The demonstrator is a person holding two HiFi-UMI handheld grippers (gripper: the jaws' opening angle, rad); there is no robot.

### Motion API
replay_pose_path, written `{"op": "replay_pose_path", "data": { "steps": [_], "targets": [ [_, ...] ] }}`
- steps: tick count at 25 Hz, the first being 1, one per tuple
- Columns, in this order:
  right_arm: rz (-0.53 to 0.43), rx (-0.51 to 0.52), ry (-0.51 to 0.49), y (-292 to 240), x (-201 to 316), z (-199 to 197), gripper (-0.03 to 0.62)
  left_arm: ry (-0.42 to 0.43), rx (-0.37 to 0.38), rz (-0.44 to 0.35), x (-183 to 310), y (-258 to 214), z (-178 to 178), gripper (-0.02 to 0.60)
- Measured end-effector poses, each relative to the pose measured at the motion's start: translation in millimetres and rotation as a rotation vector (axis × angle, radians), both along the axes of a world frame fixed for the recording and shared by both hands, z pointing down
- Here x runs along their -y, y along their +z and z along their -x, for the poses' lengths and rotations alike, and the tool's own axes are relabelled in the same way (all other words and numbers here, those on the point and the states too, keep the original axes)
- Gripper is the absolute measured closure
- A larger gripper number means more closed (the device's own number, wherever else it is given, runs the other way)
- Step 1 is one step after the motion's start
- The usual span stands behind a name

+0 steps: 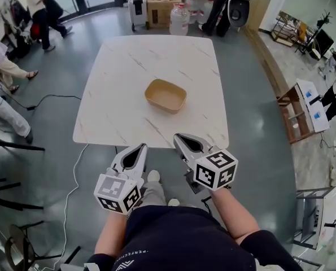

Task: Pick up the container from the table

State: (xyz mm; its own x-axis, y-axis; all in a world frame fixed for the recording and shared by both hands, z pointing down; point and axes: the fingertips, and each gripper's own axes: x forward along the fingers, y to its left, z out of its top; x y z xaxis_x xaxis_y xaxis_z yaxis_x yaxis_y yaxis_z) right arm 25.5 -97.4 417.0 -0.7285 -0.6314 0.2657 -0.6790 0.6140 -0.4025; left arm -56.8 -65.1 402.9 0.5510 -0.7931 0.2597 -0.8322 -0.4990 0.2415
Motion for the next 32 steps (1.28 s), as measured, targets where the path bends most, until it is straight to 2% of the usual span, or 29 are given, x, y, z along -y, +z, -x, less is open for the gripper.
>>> {"op": "replay_pose_path", "data": {
  "steps": [12, 16, 26, 32],
  "targets": [
    [0.016, -0.127, 0.020, 20, 91, 34, 0.602, 0.082, -0.016, 0.074, 95, 22, 30, 0.586],
    [0.038, -0.126, 0.035, 30, 117, 37, 0.578, 0.108, -0.011, 0.093, 119, 35, 35, 0.586],
    [0.065, -0.224, 0.013, 48, 161, 65, 0.543, 0.135, -0.012, 0.130, 161, 50, 67, 0.586],
    [0.073, -0.255, -0.019, 53, 175, 67, 0.541, 0.116, -0.008, 0.150, 177, 59, 65, 0.585]
  ]
}}
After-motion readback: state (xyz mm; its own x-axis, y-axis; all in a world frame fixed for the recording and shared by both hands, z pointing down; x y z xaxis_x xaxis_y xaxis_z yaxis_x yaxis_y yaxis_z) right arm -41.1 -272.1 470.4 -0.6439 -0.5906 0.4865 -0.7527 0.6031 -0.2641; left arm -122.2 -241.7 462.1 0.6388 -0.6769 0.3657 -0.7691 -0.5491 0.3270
